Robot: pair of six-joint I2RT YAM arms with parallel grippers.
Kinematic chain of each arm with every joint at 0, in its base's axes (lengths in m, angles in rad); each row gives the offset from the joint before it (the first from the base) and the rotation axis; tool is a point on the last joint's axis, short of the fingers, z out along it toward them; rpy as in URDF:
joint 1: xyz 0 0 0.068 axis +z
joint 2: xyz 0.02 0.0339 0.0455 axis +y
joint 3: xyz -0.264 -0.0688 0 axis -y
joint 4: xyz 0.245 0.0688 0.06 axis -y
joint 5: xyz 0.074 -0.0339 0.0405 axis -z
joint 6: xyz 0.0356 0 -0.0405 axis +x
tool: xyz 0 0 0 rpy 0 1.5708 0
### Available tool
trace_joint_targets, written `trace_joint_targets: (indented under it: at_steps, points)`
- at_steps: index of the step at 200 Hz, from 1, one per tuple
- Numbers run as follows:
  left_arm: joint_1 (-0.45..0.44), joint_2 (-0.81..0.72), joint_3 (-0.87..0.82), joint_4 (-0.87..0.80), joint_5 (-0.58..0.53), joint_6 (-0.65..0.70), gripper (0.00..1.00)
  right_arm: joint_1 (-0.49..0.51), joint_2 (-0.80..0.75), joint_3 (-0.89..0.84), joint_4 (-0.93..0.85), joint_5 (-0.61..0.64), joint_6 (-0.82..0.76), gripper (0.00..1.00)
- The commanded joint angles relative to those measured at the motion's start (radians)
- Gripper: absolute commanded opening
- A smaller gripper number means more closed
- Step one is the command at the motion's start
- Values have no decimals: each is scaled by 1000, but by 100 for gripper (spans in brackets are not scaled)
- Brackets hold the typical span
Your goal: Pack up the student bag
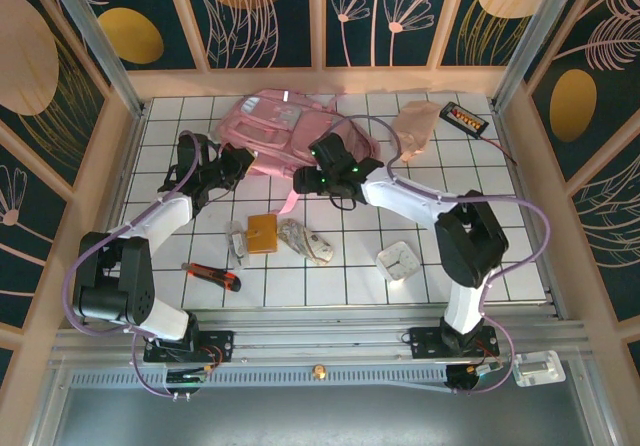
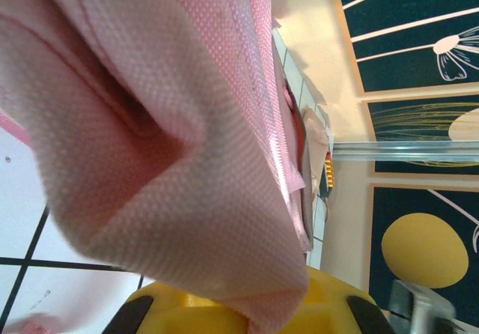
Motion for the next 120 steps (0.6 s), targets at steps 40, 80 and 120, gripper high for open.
trace_joint_targets:
  at_steps: [40,80,120]
  points:
    - [-1,-45,59,52,83,-27,0,-51,-17,-65,116,-39,150,64]
    - [-3,-45,61,50,84,-23,0,-37,-78,-72,10,18,133,64]
    - [-2,-39,62,58,84,-21,0,-31,-151,-154,-22,20,134,66]
